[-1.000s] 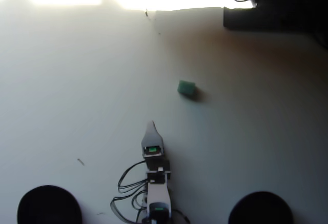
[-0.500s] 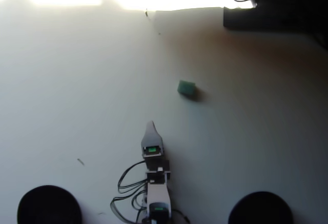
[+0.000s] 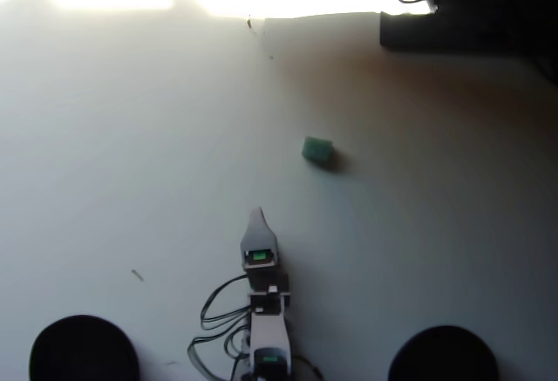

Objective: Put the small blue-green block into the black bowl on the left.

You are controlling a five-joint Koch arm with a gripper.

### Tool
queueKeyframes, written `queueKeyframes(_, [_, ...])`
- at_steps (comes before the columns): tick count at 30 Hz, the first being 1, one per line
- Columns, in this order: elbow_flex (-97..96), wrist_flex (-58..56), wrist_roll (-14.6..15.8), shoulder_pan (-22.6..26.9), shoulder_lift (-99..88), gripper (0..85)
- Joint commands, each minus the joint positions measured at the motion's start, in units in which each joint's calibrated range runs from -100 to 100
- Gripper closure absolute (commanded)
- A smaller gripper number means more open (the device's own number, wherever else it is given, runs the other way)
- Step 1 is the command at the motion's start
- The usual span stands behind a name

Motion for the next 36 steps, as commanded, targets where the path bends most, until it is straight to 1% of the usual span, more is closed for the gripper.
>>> queueKeyframes(1, [-0.2, -5.5, 0.6, 0.0, -5.6, 35.2])
queueKeyframes(5, [1.8, -19.4, 1.8, 0.4, -19.2, 35.3])
queueKeyframes(8, [6.8, -31.4, 2.9, 0.6, -27.4, 35.4])
queueKeyframes(11, [15.3, -41.9, 3.8, 0.7, -29.1, 35.6])
queueKeyframes(14, [22.3, -48.0, 4.5, 0.8, -27.6, 36.4])
queueKeyframes(17, [30.6, -53.7, 4.8, 0.7, -21.3, 36.5])
queueKeyframes(18, [36.2, -56.1, 4.8, 0.2, -16.0, 36.8])
queueKeyframes(20, [41.3, -57.9, 4.8, -0.3, -11.7, 36.9])
queueKeyframes(24, [58.3, -65.8, 4.7, -1.5, 2.8, 37.3])
queueKeyframes(29, [73.3, -72.5, 4.6, -3.3, 14.7, 37.7])
queueKeyframes(31, [76.4, -73.5, 4.6, -3.8, 17.7, 37.7])
queueKeyframes(35, [90.0, -78.5, 4.8, -5.3, 31.0, 37.7])
queueKeyframes(36, [90.3, -78.5, 4.8, -5.4, 31.5, 37.7])
